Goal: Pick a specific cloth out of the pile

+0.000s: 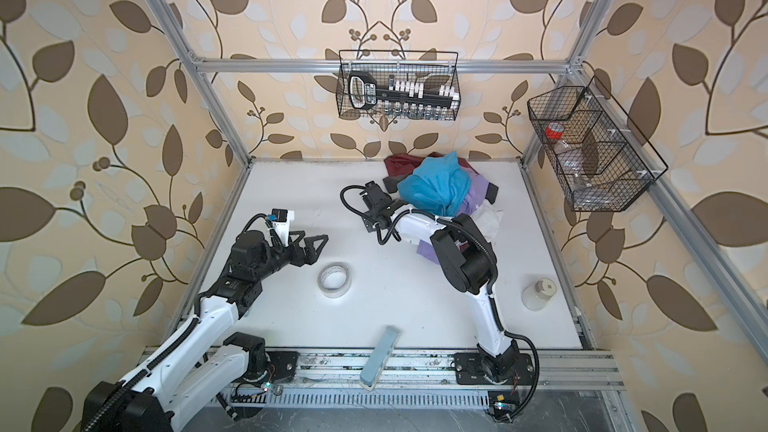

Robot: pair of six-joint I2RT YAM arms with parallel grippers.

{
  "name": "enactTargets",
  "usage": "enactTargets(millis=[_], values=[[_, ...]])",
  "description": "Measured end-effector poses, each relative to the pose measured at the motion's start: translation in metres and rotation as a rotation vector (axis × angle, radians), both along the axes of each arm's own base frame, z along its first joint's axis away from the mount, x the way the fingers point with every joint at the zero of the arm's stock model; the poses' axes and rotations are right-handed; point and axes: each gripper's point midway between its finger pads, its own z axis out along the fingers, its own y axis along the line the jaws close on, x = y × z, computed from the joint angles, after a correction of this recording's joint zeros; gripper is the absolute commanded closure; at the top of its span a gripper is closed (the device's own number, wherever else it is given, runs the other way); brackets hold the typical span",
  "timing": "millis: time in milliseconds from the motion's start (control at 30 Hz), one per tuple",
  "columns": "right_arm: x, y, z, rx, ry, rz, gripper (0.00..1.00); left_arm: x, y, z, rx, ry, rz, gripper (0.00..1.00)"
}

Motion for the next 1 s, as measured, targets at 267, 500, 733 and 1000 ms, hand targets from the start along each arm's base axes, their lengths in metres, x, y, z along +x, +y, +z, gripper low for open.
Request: enactTargets(millis=[267, 500, 733, 1000], values=[[0.022, -0.005, -0.016, -0.055, 0.009, -0.012, 0.2, 0.0, 0.0, -0.001, 0.011, -0.005, -0.004, 0.01], [0.023, -0.008, -0.028, -0.052, 0.046, -0.006, 0.5, 0.0, 0.0, -0.001, 0.012, -0.006, -0.005, 0.01], [0.028, -0.019, -0.032, 0.01, 0.082, -0.033, 0.91, 0.0, 0.0, -0.001, 0.013, -0.007, -0.006, 0.01], [0.021, -0.034, -0.024, 0.014, 0.087, -0.06, 1.0, -0.001, 0.0, 0.002, 0.012, -0.017, -0.006, 0.01]])
